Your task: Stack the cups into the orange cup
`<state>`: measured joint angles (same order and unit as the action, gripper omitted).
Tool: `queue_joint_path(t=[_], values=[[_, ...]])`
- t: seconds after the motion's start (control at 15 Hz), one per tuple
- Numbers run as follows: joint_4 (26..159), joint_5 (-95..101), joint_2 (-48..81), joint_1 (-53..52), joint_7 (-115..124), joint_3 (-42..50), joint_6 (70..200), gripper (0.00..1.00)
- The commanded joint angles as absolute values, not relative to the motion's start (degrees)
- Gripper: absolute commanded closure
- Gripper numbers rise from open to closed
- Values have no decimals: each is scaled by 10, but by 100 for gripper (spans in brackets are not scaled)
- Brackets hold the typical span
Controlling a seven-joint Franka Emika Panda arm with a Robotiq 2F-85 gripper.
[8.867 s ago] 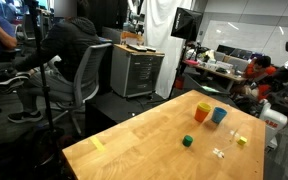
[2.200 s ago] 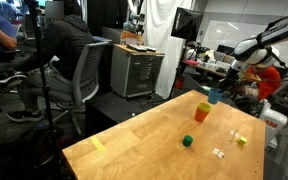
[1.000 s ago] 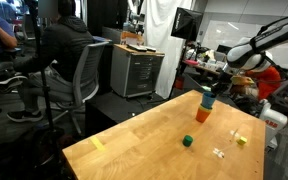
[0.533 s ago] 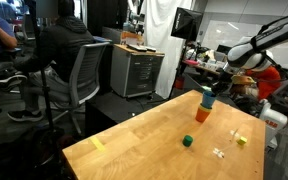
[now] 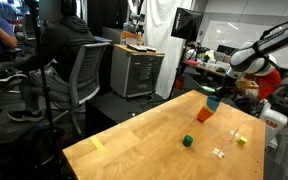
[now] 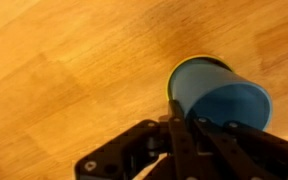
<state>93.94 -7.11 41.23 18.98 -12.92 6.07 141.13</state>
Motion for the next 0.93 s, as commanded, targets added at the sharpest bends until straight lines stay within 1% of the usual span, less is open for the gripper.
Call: queue_joint_path(t=[0.0, 0.4, 0.87], values=[[949, -79, 409, 218, -155, 46, 1417, 99], [950, -90, 415, 228, -169, 29, 1438, 99], [931, -105, 452, 234, -174, 10, 1441, 99]])
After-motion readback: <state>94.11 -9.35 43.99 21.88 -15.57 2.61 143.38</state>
